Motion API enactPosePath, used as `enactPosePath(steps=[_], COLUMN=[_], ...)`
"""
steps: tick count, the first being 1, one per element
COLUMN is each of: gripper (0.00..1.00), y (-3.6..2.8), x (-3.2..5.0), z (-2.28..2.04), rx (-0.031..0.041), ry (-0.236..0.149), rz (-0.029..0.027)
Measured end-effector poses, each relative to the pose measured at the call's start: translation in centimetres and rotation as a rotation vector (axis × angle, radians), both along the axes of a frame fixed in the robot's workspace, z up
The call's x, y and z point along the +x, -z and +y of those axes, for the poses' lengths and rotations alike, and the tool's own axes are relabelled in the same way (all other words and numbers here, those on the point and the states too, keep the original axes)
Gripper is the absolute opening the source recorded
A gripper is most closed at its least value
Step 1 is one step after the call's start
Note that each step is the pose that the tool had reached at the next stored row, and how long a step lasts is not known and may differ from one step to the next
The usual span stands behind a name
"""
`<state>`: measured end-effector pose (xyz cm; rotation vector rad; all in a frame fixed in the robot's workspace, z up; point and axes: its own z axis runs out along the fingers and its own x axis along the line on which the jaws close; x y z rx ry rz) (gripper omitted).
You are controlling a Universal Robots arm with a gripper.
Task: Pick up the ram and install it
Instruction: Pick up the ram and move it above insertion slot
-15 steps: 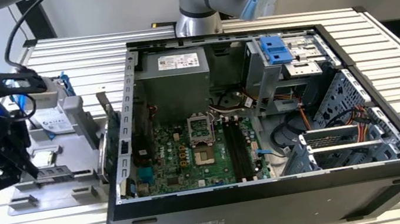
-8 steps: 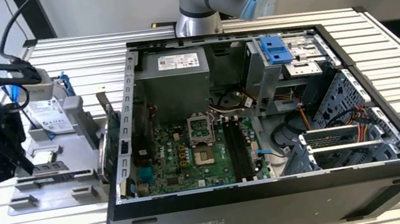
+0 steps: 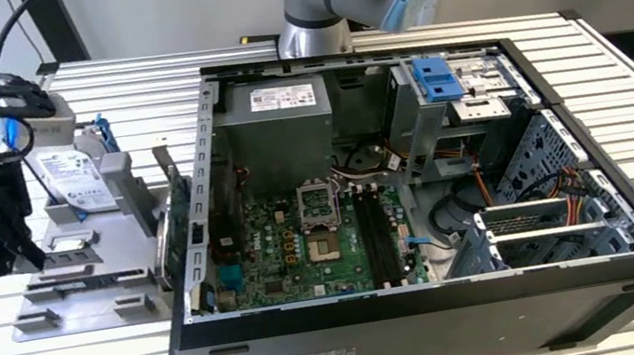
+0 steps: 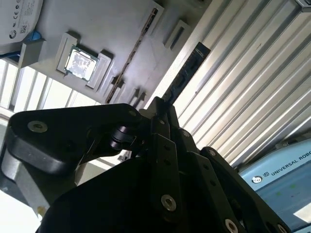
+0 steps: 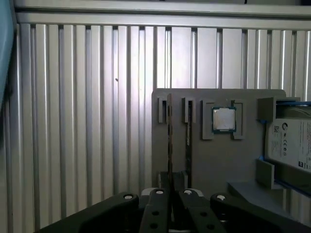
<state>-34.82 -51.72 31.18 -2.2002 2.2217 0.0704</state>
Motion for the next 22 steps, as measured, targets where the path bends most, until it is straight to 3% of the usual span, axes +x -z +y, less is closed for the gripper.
enactPosePath(steps=[22], gripper=[0.00], y=[-5.09], x=[0.00], z=[0.03], rx=[-0.0070], ry=[0.000], rz=[0.0000])
